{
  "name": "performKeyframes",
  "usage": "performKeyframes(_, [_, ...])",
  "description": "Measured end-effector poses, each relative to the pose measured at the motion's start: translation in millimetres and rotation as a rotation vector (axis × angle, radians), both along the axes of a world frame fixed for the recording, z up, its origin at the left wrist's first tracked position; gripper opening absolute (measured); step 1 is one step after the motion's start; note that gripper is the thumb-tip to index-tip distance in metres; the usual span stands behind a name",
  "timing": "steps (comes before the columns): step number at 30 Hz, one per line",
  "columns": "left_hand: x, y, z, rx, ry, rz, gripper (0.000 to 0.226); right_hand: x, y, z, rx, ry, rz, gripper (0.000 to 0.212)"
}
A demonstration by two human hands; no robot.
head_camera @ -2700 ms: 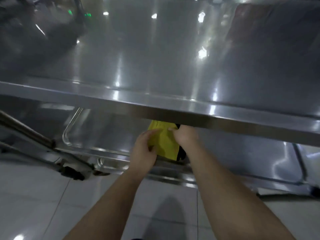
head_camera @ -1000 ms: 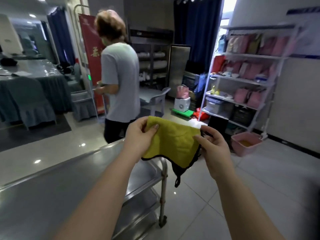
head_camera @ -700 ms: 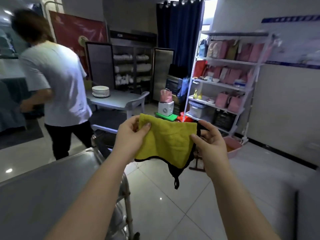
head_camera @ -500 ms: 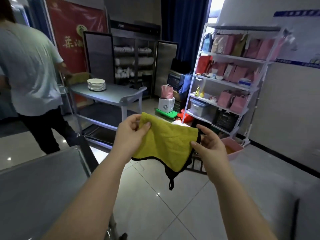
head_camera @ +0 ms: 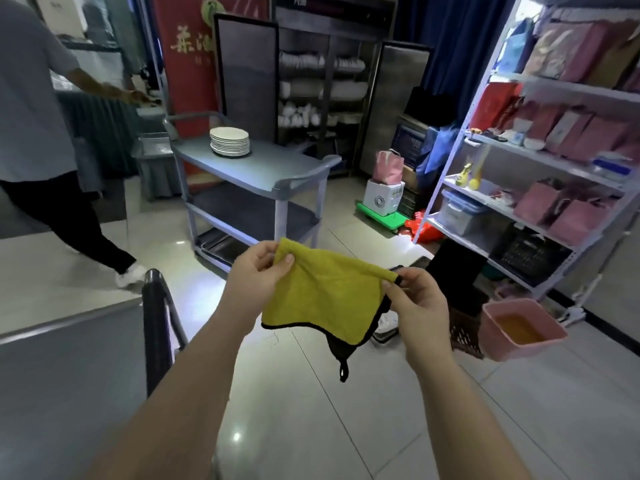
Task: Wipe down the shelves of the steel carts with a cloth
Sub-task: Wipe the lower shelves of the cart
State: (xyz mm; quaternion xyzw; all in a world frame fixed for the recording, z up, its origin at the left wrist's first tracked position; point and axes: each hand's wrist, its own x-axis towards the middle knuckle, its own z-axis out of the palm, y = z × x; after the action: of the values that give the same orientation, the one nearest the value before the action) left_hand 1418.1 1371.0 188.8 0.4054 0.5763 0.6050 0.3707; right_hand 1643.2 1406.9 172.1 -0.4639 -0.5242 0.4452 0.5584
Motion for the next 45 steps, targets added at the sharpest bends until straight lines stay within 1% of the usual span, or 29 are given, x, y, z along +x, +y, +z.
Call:
performKeyframes(6, [-61.2,94.8,-14.6,-0.067,-0.045,0.187,0.006,-75.5,114.9,-6.1,0.016,-0.030,0.086,0.024])
performKeyframes(11, [-106.7,163.7,-21.5,-0.105,-0.001,0.314,0.005,-127.4,208.3,-15.2,-0.005,0.006,0.187,0.022])
performKeyframes(16, [-164.4,233.9,-34.7,-0.128,-0.057,0.489,0.007,-199.0,315.5,-26.8,-0.022,-0.011,0.391,0.016])
performKeyframes(20, [-205.6,283.9,-47.3,-0.069,-0.097,0.660,0.009,-266.5,397.2,-32.7,-0.033,-0.030,0.583,0.021])
performKeyframes(23, [-233.0,309.1,-57.7,-0.064,-0.148,0.806,0.011,-319.9,449.8,-33.9,-0.060,-0.047,0.735,0.018])
performKeyframes(25, [-252.9,320.8,-64.0,-0.078,-0.174,0.889,0.011,-358.6,476.7,-37.8,-0.058,-0.071,0.811,0.020])
performKeyframes(27, [-276.9,328.0,-69.0,-0.106,-0.185,0.959,0.012,-398.8,495.0,-45.0,-0.093,-0.079,0.896,0.022])
performKeyframes(31, [-338.8,329.8,-79.1,-0.156,-0.194,1.080,0.012,-484.0,514.7,-62.3,-0.168,-0.120,1.072,0.016])
performKeyframes(36, [-445.7,328.6,-93.1,-0.133,-0.193,1.191,0.011,-616.3,524.7,-76.5,-0.135,-0.170,1.226,0.016])
performKeyframes(41, [-549.6,322.6,-89.7,-0.089,-0.216,1.277,0.019,-747.5,523.2,-66.4,-0.093,-0.174,1.309,0.014])
performKeyframes(45, [-611.7,308.3,-85.3,-0.047,-0.252,1.375,0.023,-840.0,509.4,-58.4,-0.083,-0.172,1.406,0.017])
